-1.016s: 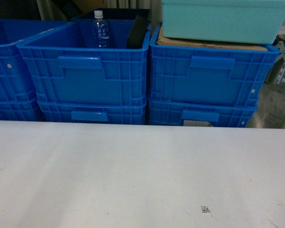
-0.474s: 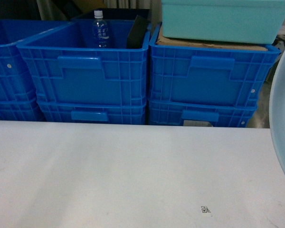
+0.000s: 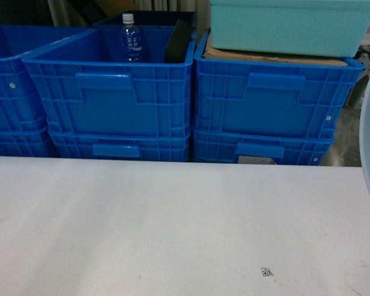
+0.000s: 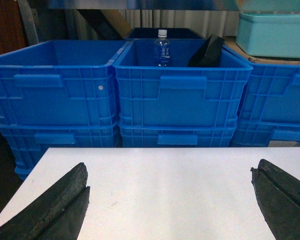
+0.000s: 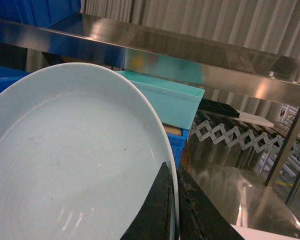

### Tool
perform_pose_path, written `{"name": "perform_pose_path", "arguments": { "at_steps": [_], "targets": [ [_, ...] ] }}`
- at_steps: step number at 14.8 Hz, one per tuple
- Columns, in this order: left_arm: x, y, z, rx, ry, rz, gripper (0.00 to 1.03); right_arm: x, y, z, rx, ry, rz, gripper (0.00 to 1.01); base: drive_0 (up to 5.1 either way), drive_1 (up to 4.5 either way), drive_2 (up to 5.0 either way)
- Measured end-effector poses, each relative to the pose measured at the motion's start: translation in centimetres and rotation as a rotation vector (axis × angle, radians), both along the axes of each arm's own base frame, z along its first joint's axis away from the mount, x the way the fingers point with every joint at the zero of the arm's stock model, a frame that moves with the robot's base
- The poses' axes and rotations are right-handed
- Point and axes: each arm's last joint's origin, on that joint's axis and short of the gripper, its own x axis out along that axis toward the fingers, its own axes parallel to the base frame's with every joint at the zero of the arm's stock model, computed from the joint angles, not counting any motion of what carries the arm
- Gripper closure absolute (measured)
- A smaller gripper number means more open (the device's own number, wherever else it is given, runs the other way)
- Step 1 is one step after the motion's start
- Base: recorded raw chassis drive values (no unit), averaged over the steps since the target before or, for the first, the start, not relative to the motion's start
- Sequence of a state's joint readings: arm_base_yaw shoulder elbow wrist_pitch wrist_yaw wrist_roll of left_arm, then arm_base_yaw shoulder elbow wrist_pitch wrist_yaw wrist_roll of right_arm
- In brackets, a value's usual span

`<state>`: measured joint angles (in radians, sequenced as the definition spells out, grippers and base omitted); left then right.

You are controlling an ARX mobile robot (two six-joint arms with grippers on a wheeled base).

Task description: Place blue tray on left shelf second layer neatly

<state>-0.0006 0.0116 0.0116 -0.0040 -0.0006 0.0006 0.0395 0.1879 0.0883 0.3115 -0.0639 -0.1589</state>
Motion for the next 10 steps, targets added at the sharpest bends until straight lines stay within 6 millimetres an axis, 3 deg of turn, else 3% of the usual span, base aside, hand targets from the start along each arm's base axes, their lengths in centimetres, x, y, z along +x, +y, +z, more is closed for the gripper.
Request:
{"name": "perform_pose_path", "arguments": {
  "at_steps": [10],
  "targets": [
    [0.00,0.00,0.00,0.000,0.000,0.000,0.05,0.00,0.00,-0.02,0.000,0.002,-0.001,0.99,-0.3,-0.33,-0.3]
  ]
}}
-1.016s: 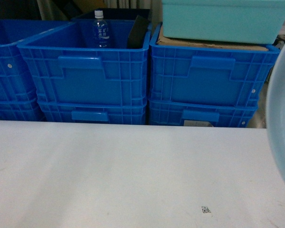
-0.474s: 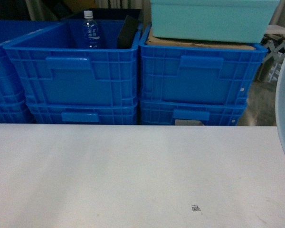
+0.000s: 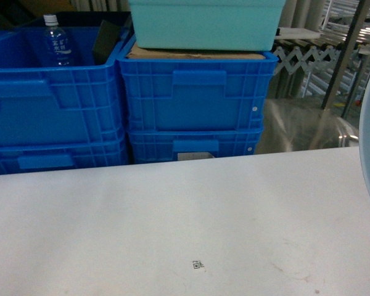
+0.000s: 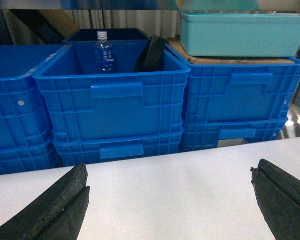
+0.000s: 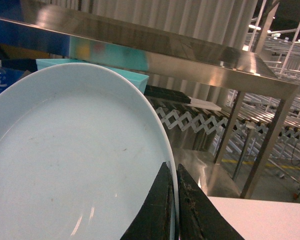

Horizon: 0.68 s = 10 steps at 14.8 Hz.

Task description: Place blue tray on left shelf second layer neatly

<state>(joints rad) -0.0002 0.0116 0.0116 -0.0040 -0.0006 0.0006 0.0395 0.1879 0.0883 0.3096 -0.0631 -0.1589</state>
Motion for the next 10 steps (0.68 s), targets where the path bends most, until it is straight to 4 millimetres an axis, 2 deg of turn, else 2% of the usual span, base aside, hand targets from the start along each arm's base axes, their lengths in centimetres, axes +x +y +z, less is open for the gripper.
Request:
{"name": "perform_pose_path", "arguments": {
  "at_steps": [10],
  "targets": [
    [0.00,0.00,0.00,0.000,0.000,0.000,0.05,0.00,0.00,0.00,0.000,0.000,0.000,0.99,-1.7,-1.70,-1.7]
  ]
}}
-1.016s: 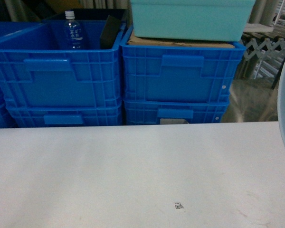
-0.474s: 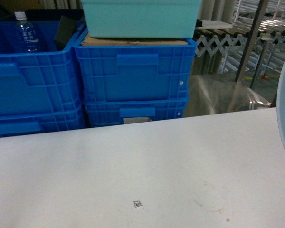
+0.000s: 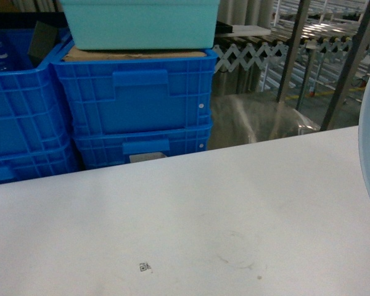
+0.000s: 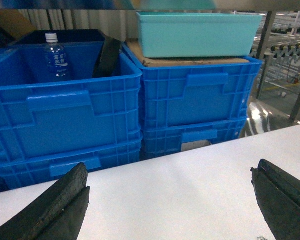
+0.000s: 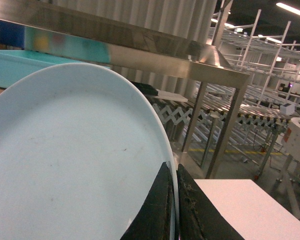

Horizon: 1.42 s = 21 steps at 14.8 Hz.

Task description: Place blue tray on left shelf second layer neatly

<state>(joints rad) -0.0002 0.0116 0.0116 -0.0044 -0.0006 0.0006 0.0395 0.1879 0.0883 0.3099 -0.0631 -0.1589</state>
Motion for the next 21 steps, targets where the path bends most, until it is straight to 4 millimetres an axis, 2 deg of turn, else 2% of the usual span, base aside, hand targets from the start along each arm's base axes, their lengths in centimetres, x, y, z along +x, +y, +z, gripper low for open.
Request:
{"name": "perform_pose_path", "arguments": {
  "at_steps": [21],
  "targets": [
    [0.00,0.00,0.00,0.000,0.000,0.000,0.05,0.00,0.00,0.00,0.000,0.000,0.000,0.99,-1.7,-1.70,-1.7]
  ]
}}
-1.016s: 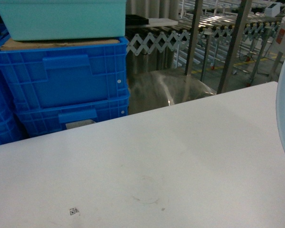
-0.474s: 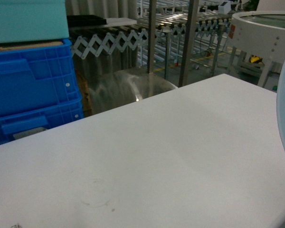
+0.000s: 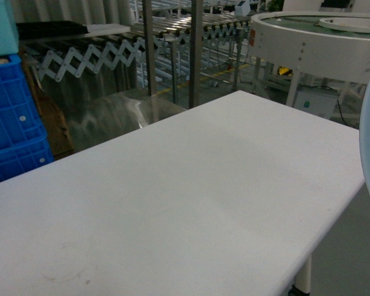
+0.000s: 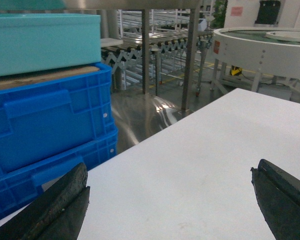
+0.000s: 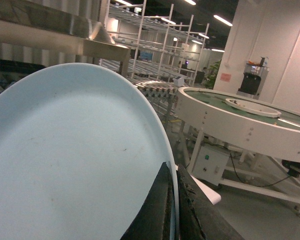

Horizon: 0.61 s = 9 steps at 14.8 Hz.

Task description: Place blue tray on left shelf second layer neatly

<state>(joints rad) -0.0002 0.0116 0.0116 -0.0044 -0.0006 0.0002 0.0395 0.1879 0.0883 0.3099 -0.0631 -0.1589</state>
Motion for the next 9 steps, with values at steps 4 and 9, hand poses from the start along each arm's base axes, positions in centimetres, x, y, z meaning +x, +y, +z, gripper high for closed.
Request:
{"name": "perform_pose_path", "arguments": {
  "at_steps": [4,9],
  "targets": [
    [0.00,0.00,0.00,0.000,0.000,0.000,0.05,0.00,0.00,0.00,0.000,0.000,0.000,0.99,-1.7,-1.70,-1.7],
    [0.00,0.00,0.00,0.000,0.000,0.000,0.05,0.00,0.00,0.00,0.000,0.000,0.000,0.99,-1.7,-1.68,-1.7]
  ]
}}
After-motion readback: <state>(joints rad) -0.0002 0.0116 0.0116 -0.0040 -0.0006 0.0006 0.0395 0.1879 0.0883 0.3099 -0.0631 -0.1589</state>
